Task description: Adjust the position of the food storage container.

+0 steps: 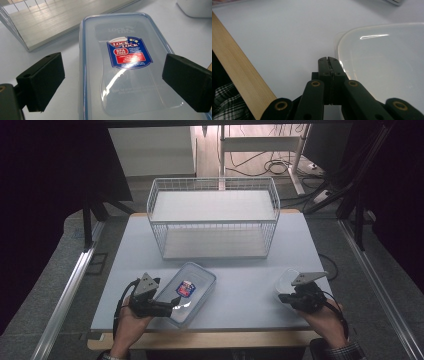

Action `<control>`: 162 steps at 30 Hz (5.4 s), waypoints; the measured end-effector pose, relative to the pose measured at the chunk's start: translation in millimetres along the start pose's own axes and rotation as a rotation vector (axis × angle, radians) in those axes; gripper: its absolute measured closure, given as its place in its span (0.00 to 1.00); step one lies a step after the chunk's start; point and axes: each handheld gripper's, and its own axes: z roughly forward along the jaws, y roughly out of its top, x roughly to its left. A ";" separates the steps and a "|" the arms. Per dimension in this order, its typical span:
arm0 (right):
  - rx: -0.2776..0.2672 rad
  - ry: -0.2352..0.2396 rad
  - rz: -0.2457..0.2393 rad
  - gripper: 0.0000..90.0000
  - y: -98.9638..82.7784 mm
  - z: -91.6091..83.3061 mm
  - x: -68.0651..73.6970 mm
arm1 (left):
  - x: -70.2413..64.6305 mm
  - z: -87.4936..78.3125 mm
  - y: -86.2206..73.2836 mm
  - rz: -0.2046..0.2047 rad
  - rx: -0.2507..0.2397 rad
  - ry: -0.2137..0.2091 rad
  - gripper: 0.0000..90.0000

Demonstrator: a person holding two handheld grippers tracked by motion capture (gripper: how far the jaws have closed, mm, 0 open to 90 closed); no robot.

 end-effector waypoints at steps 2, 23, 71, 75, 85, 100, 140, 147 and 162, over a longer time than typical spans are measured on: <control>0.001 -0.005 0.018 0.99 -2.9 -3.2 -4.2 | 0.3 0.3 -0.1 -0.003 0.001 -0.001 0.04; -0.041 -0.085 0.186 0.99 -39.9 -36.4 -48.0 | 5.0 -0.5 -0.8 -0.069 -0.003 -0.023 0.06; -0.180 0.082 -0.059 0.99 47.2 54.5 22.5 | -4.2 -23.9 -64.3 -0.187 0.177 0.039 0.98; -0.181 0.097 -0.059 0.99 62.0 70.5 20.6 | -1.4 -20.7 -61.6 -0.185 0.178 0.055 0.98; -0.177 0.112 -0.097 0.99 90.1 112.9 19.9 | 17.4 -4.3 -53.0 -0.207 0.175 0.059 0.98; -0.146 0.107 -0.157 0.99 106.8 143.4 29.6 | 47.7 33.3 -30.0 -0.219 0.179 0.042 0.99; -0.156 -0.028 -0.128 0.79 31.0 45.6 37.1 | 9.5 39.8 -6.2 -0.063 0.138 -0.064 0.68; -0.243 -0.032 -0.084 0.50 26.5 31.3 32.0 | 7.7 13.8 -15.4 -0.052 0.055 -0.041 0.36; -0.313 -0.010 -0.060 0.10 20.6 28.8 31.6 | -0.2 8.1 -25.6 -0.044 0.088 -0.055 0.11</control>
